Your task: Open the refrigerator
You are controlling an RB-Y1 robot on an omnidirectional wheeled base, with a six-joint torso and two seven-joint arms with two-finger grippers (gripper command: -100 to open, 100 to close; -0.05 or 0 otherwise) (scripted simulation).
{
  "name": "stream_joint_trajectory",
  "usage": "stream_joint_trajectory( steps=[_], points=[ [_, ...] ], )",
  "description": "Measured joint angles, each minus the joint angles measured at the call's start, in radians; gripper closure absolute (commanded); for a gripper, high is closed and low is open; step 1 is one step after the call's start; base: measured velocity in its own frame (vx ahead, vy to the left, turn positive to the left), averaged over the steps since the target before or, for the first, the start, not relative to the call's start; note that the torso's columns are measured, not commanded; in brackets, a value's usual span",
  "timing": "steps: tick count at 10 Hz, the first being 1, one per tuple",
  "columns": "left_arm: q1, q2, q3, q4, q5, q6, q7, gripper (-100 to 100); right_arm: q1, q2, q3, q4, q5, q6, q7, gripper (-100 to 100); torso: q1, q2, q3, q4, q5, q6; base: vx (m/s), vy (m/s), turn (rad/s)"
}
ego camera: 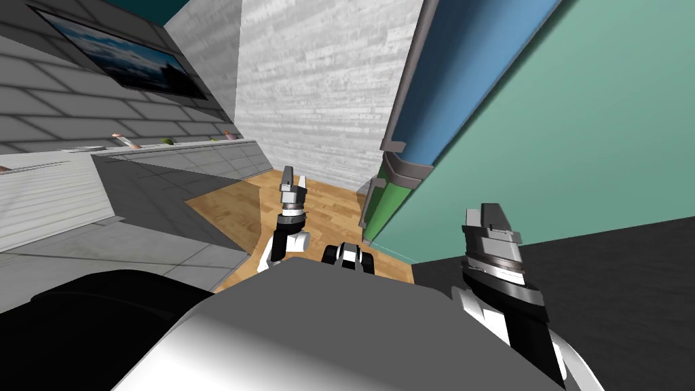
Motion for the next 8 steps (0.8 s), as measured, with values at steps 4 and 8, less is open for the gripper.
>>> stream_joint_trajectory(
  steps=[4,8],
  points=[
    [0.000,0.000,0.000,0.000,0.000,0.000,0.000,0,0.115,-0.024,-0.112,-0.031,0.023,0.054,0.077,-100,0.003,-0.001,0.000,0.000,0.001,0.000,0.073,0.094,0.065],
    [0.000,0.000,0.000,0.000,0.000,0.000,0.000,0,0.186,-0.047,-0.201,-0.044,0.041,0.107,0.136,-100,0.001,0.000,0.000,0.000,0.000,0.000,0.040,0.070,0.054]
  ],
)
